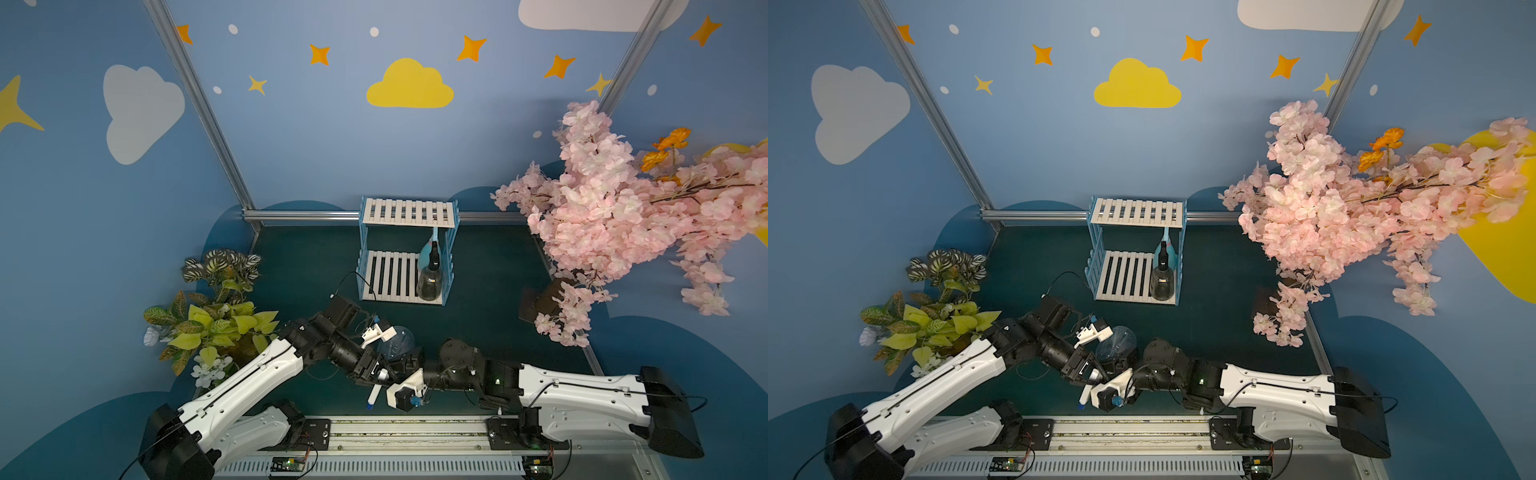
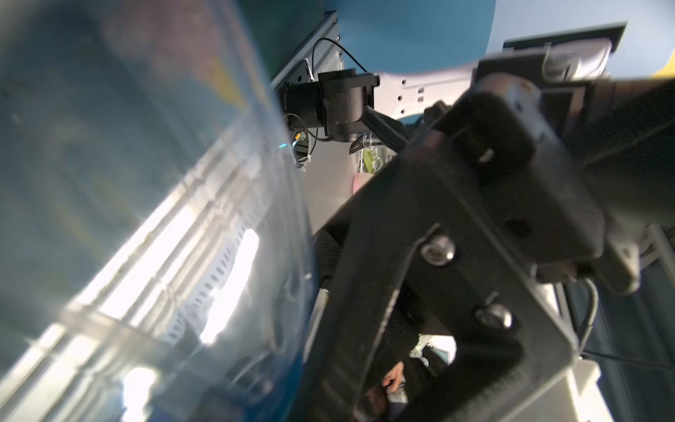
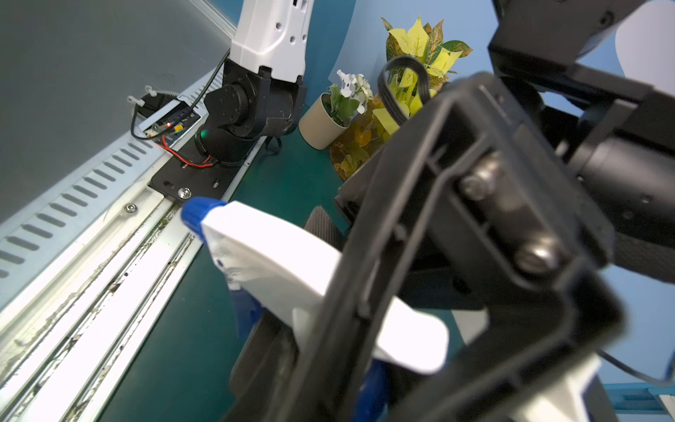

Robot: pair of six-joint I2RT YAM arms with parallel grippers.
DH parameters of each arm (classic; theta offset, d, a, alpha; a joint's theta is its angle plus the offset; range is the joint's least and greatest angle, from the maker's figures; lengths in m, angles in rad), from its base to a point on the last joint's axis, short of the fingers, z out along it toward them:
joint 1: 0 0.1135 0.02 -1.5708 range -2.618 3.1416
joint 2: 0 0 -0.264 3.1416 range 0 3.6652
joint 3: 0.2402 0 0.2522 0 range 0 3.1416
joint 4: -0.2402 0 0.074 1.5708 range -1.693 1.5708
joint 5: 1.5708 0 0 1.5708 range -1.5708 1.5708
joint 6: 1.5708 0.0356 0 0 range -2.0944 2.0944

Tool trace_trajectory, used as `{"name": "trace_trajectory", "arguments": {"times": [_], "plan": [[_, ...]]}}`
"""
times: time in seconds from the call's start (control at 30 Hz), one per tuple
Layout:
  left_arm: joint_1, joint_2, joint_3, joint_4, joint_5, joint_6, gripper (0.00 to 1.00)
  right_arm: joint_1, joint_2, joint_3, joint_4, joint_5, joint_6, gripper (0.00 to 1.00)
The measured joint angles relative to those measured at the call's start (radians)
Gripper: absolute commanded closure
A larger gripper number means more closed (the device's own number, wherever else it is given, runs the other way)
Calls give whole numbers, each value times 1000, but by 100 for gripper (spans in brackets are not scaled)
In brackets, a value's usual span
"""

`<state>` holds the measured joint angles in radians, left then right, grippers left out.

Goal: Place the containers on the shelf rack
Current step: 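Pick up a container from the center of the board.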

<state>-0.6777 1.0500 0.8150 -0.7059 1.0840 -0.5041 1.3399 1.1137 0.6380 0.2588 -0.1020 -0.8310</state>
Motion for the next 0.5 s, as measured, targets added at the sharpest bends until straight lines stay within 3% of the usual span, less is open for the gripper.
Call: {"name": "trace_trajectory", "arguments": {"times": [0.07, 0.5], "plan": [[-3, -3, 0, 19, -1, -6, 0, 3, 0, -14, 5, 29, 4, 82], [106, -143, -12, -18, -150, 98, 0, -6, -119, -90, -4, 219, 126, 83]]}}
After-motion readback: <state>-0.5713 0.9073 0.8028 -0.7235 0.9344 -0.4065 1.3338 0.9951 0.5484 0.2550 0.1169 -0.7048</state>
